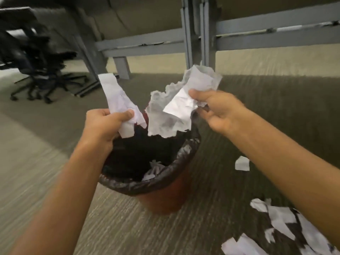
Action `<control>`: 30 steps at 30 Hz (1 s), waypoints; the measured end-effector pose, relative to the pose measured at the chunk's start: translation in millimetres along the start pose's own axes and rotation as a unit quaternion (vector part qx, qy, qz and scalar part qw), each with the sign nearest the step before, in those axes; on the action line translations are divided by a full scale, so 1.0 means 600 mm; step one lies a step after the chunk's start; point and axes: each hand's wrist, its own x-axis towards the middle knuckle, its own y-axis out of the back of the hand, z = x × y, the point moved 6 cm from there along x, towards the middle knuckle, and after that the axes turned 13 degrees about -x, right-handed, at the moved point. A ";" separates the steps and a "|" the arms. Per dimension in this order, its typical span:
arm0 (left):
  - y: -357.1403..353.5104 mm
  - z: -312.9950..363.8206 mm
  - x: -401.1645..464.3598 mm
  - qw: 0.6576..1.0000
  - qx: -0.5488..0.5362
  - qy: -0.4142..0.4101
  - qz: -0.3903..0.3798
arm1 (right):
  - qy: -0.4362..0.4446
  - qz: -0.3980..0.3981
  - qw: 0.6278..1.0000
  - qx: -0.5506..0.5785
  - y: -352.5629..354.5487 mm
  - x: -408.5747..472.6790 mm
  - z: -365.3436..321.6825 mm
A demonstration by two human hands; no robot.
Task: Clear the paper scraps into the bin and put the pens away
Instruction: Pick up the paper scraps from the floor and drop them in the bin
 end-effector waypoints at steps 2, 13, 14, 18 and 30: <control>0.036 -0.023 0.030 0.992 0.120 0.007 0.026 | 0.041 0.040 0.994 -0.089 -0.053 0.032 0.012; 0.033 -0.116 0.053 0.876 0.454 0.108 -0.126 | 0.114 -0.040 0.778 -0.616 -0.140 0.070 0.093; 0.035 -0.107 0.052 0.868 0.474 0.094 -0.118 | 0.106 -0.059 0.769 -0.627 -0.138 0.067 0.091; 0.039 -0.065 0.045 0.892 0.440 0.059 -0.090 | 0.151 -0.039 0.784 -0.601 -0.109 0.034 0.045; -0.165 -0.028 -0.187 0.917 0.161 -0.056 -0.361 | 0.042 0.158 0.903 -0.397 0.283 -0.122 0.112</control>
